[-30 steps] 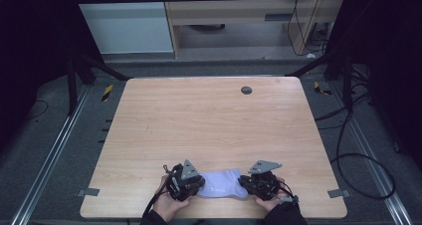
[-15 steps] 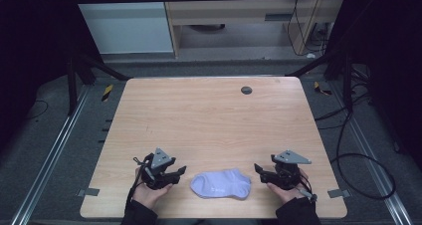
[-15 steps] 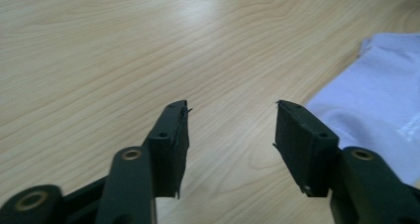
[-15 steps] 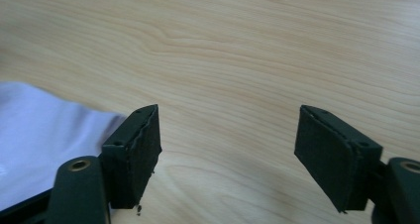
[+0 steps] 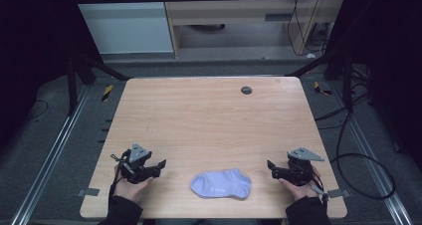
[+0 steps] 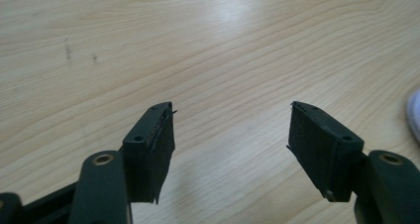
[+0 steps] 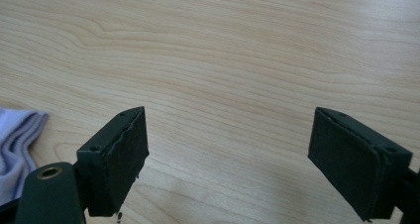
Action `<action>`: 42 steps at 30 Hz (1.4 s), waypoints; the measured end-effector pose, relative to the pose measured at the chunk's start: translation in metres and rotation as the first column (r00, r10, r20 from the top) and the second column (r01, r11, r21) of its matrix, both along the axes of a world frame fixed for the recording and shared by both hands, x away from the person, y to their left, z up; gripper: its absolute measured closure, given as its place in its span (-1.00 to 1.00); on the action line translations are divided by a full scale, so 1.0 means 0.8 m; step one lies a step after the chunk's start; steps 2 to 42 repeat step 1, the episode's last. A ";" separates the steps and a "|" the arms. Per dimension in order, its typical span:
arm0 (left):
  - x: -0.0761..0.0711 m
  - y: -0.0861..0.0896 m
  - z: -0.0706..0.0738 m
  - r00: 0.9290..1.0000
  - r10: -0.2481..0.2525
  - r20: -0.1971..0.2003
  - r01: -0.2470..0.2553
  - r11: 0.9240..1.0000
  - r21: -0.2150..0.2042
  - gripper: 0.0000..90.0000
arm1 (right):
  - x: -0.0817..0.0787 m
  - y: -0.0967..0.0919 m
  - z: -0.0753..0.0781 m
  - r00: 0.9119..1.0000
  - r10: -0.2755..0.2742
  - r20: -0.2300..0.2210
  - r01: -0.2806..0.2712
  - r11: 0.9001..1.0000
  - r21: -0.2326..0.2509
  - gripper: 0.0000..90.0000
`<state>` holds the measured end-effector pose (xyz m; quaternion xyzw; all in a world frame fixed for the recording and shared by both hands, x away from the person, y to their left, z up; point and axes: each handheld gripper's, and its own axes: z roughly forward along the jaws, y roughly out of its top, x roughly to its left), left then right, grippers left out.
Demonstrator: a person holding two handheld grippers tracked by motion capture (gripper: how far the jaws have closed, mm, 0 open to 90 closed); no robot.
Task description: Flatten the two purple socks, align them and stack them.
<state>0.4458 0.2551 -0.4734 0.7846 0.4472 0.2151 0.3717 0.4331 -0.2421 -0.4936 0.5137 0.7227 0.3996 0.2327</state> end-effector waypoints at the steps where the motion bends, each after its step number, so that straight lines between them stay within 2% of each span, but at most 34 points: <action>1: 0.001 0.003 -0.001 1.000 0.008 -0.003 -0.008 1.000 -0.003 -0.27 | 0.001 -0.002 -0.001 1.000 -0.002 0.004 0.002 1.000 -0.010 -0.66; 42: 0.001 0.003 -0.001 1.000 0.008 -0.003 -0.008 1.000 -0.003 -0.27 | 0.001 -0.002 -0.001 1.000 -0.002 0.004 0.002 1.000 -0.010 -0.66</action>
